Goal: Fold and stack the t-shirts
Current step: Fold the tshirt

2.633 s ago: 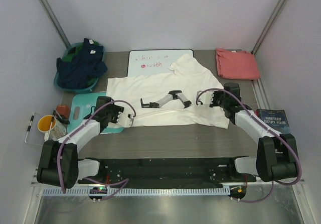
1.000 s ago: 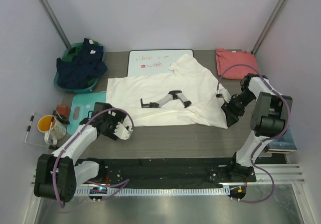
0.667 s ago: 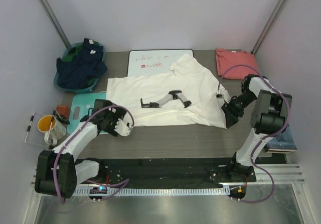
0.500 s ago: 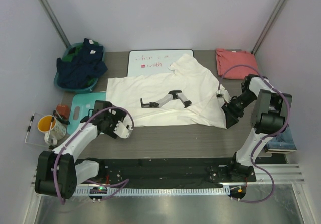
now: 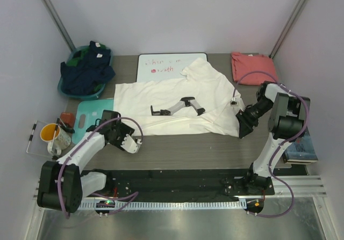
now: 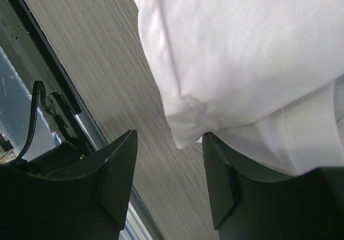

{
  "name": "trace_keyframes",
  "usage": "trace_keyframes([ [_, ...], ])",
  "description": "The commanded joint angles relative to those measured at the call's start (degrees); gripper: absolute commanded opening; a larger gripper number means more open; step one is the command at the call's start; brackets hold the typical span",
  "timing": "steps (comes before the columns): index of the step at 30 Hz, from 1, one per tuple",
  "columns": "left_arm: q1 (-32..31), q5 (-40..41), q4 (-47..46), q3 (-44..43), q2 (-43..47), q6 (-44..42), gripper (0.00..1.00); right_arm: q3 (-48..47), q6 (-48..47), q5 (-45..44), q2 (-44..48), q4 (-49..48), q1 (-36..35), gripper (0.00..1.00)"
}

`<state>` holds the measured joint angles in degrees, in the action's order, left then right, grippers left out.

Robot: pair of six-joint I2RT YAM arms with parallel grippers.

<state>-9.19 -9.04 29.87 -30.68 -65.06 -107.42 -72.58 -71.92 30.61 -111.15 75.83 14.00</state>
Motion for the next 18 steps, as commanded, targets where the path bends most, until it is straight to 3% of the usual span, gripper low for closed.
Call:
trace_keyframes([
  [1, 0.31, 0.07, -1.3, 1.32, -1.3, -1.31, 0.58, -1.87, 0.99, 2.7, -0.2, 4.41, 0.24, 0.56],
  [4, 0.4, 1.04, -2.26, 1.85, -2.88, -1.39, 0.38, -2.74, 1.52, 2.88, -0.82, 3.89, 0.15, 0.5],
  [7, 0.4, 1.83, -3.32, 2.29, -4.37, -1.39, 0.27, -3.45, 1.87, 2.35, -0.99, 3.88, 0.24, 0.37],
  [13, 0.4, 2.53, -5.17, 1.85, -7.36, -0.95, 0.13, -4.5, 2.22, 0.42, -0.56, 3.53, 0.15, 0.09],
  [18, 0.4, 3.15, -5.52, 1.23, -8.42, -0.52, 0.07, -5.91, 3.01, -0.38, -0.91, 2.92, 0.24, 0.01],
])
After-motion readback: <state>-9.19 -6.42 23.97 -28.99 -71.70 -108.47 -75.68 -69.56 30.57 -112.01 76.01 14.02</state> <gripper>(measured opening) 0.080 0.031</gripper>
